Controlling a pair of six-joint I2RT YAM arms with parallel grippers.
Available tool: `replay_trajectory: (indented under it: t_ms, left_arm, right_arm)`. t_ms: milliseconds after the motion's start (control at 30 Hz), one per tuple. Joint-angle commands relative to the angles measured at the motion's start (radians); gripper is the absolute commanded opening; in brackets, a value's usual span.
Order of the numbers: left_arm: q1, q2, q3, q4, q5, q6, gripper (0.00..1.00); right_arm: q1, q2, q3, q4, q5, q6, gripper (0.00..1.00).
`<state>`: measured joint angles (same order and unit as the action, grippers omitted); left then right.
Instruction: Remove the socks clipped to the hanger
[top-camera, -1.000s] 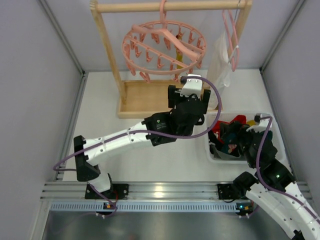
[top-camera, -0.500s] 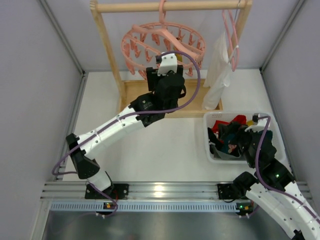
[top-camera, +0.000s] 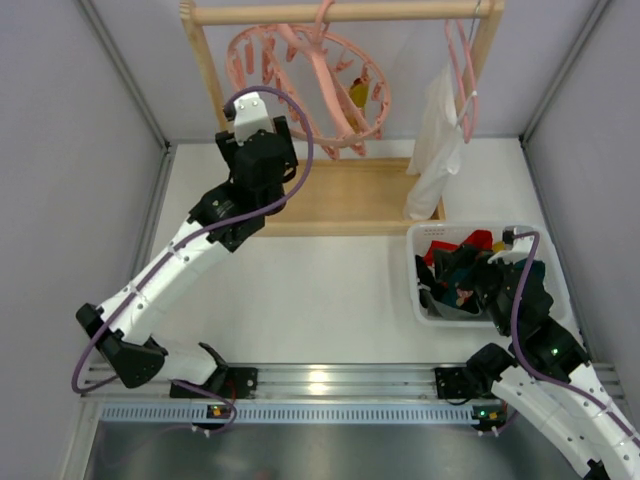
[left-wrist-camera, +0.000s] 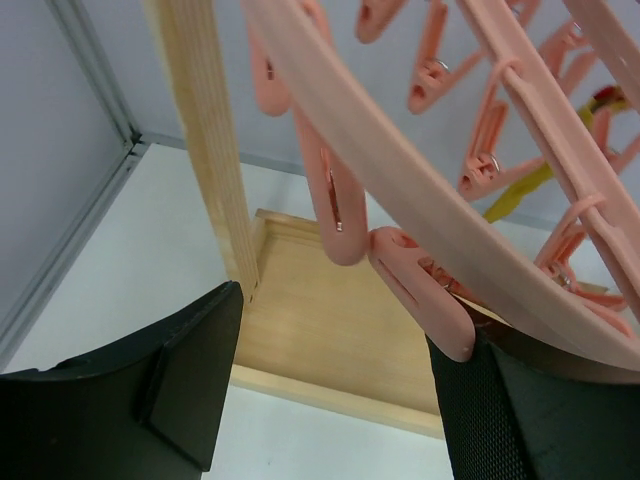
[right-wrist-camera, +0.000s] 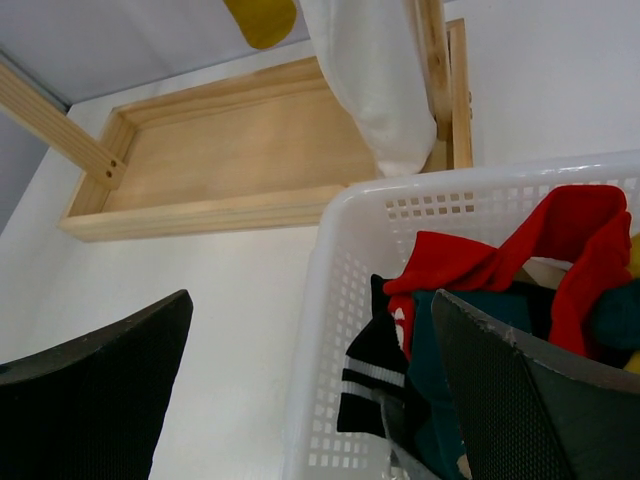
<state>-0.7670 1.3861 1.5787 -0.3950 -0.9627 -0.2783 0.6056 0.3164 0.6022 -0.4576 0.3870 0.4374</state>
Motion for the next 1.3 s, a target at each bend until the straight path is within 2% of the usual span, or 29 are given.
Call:
replay_trajectory:
  t_ms: [0, 167, 300, 367, 567, 667, 933, 967, 1000, 1067, 1100, 1133, 1167, 1267]
  left_arm:
    - [0.057, -0.062, -0.011, 0.044, 0.045, -0.044, 0.76]
    - [0.087, -0.082, -0.039, 0.021, 0.091, -0.07, 0.76]
    - [0.182, -0.113, -0.06, -0.037, 0.139, -0.136, 0.77]
    - [0.195, -0.163, -0.091, -0.038, 0.134, -0.147, 0.78]
    - [0.204, -0.295, -0.192, -0.071, 0.139, -0.19, 0.94]
    - [0.204, -0.347, -0.23, -0.077, 0.214, -0.191, 0.98]
    - [0.189, -0.47, -0.335, -0.082, 0.628, -0.234, 0.98]
    - [0.181, -0.475, -0.344, -0.088, 0.64, -0.243, 0.98]
    - [0.146, -0.478, -0.347, -0.093, 0.642, -0.252, 0.98]
    - [0.085, -0.466, -0.339, -0.105, 0.555, -0.252, 0.98]
    - [-0.008, -0.435, -0.33, -0.113, 0.492, -0.243, 0.98]
    - [-0.07, -0.415, -0.318, -0.134, 0.338, -0.236, 0.98]
    - [-0.197, -0.391, -0.287, -0.143, 0.267, -0.226, 0.98]
    - [-0.377, -0.308, -0.241, -0.153, 0.115, -0.229, 0.98]
  right_arm:
    - [0.014, 0.003, -0.001, 0.034, -0.022, -0.006, 0.99]
    - [0.013, 0.01, 0.001, 0.043, -0.034, -0.005, 0.99]
    - [0.014, 0.004, -0.001, 0.037, -0.042, -0.006, 0.99]
    - [0.013, 0.001, -0.002, 0.04, -0.045, -0.008, 0.99]
    - [0.014, 0.01, 0.001, 0.05, -0.06, -0.011, 1.0]
    - [0.014, 0.016, 0.001, 0.056, -0.06, -0.014, 0.99]
    - [0.014, 0.056, 0.002, 0.08, -0.074, -0.022, 0.99]
    - [0.014, 0.067, 0.002, 0.083, -0.08, -0.022, 0.99]
    - [0.014, 0.073, 0.001, 0.089, -0.083, -0.022, 0.99]
    - [0.013, 0.088, 0.001, 0.102, -0.096, -0.022, 1.0]
    - [0.014, 0.095, 0.001, 0.103, -0.099, -0.019, 0.99]
    - [0.014, 0.098, 0.001, 0.109, -0.106, -0.019, 0.99]
    - [0.014, 0.101, 0.001, 0.114, -0.109, -0.017, 0.99]
    - [0.013, 0.108, -0.002, 0.117, -0.115, -0.014, 0.99]
